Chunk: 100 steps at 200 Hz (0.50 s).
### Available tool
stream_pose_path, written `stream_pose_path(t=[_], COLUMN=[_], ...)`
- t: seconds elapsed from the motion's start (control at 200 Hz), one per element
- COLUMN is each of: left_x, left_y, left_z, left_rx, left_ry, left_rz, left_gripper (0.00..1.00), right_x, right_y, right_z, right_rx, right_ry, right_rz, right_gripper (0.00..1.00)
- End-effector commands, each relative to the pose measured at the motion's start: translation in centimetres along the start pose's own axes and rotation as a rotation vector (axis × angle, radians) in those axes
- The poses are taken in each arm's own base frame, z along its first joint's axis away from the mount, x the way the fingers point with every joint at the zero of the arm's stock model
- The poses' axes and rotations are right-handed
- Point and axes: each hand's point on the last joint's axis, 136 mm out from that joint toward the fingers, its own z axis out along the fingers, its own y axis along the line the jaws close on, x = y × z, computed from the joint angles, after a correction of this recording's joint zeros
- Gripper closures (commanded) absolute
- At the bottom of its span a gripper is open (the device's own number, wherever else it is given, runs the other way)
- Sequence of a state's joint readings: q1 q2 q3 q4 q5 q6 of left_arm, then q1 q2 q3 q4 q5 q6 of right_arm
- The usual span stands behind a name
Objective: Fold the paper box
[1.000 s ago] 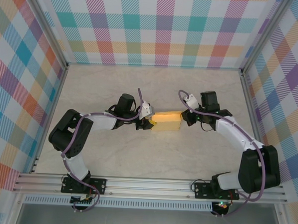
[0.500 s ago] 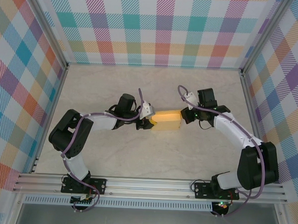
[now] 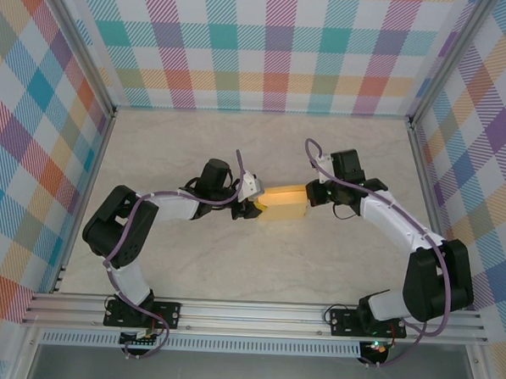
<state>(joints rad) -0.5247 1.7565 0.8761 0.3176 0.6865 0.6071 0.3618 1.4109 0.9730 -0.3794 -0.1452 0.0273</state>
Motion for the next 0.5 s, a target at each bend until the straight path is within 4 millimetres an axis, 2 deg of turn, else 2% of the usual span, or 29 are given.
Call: stream_pose_path(t=[0.0, 0.23, 0.495], left_x=[2.1, 2.4, 2.4], left_y=[-0.3, -0.1, 0.0], left_z=[0.7, 0.7, 0.8], left_rx=[-0.029, -0.041, -0.037], left_ry=[0.092, 0.105, 0.108], left_rz=[-0.026, -0.022, -0.029], left_gripper=[0.73, 0.73, 0.73], right_x=[2.6, 4.3, 4.7], right_y=[2.2, 1.4, 2.1], right_z=[0.9, 1.8, 1.8], right_rx=[-0.066, -0.03, -0.067], right_ry=[0.092, 0.113, 0.019], right_rz=[0.046, 0.034, 0.044], right_gripper=[1.0, 1.0, 1.0])
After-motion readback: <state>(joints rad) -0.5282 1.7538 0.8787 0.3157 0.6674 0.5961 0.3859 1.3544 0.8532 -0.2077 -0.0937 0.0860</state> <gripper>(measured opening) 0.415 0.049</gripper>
